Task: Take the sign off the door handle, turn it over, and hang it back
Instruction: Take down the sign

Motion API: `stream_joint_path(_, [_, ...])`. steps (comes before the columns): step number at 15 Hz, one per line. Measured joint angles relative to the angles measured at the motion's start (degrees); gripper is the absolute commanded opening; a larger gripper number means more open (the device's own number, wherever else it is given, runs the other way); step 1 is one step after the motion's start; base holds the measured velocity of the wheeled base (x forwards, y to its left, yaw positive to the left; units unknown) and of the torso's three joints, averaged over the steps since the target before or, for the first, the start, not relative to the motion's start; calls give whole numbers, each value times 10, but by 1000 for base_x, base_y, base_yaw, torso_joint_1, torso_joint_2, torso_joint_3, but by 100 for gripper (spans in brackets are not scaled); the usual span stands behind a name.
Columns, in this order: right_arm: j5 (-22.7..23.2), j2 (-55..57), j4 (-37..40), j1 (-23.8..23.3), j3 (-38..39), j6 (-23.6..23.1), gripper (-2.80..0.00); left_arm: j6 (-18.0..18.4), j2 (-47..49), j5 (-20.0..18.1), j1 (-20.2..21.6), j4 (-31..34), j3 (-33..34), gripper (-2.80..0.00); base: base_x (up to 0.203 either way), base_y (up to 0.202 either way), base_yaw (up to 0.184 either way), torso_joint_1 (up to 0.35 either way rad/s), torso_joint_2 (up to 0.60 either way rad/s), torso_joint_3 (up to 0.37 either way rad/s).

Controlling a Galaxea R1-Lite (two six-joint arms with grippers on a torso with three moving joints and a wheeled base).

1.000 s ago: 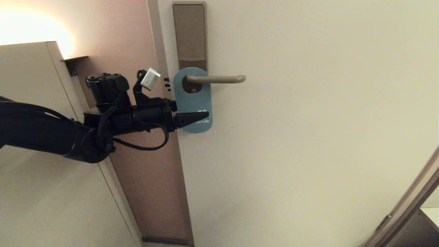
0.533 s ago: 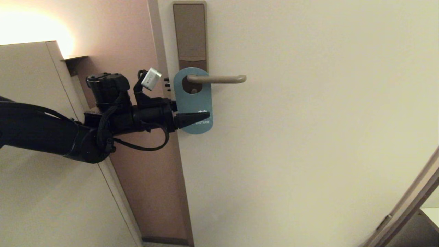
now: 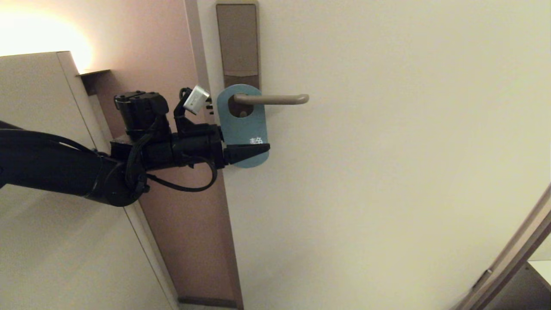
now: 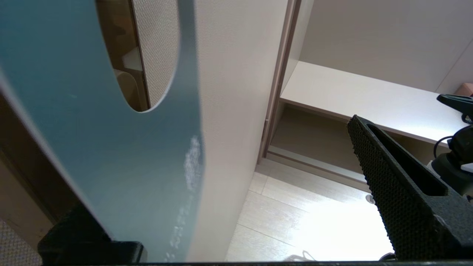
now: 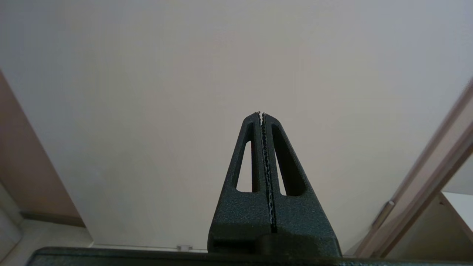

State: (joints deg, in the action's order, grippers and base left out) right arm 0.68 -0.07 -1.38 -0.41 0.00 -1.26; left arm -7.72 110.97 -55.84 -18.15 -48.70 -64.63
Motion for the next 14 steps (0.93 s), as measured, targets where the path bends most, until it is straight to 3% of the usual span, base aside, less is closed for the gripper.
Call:
stream_joint_path(5, [0, 0, 0, 0, 0, 0, -280, 5, 0, 1, 0, -2, 0, 0, 0, 0, 0, 0, 0, 0])
stream_joint_path(6, [0, 0, 0, 0, 0, 0, -280, 6, 0, 2, 0, -2, 0, -280, 0, 0, 0, 0, 0, 0])
stream_joint_path(14, [0, 0, 0, 0, 0, 0, -280, 3, -31, 6, 0, -8, 19, -280, 0, 0, 0, 0, 0, 0])
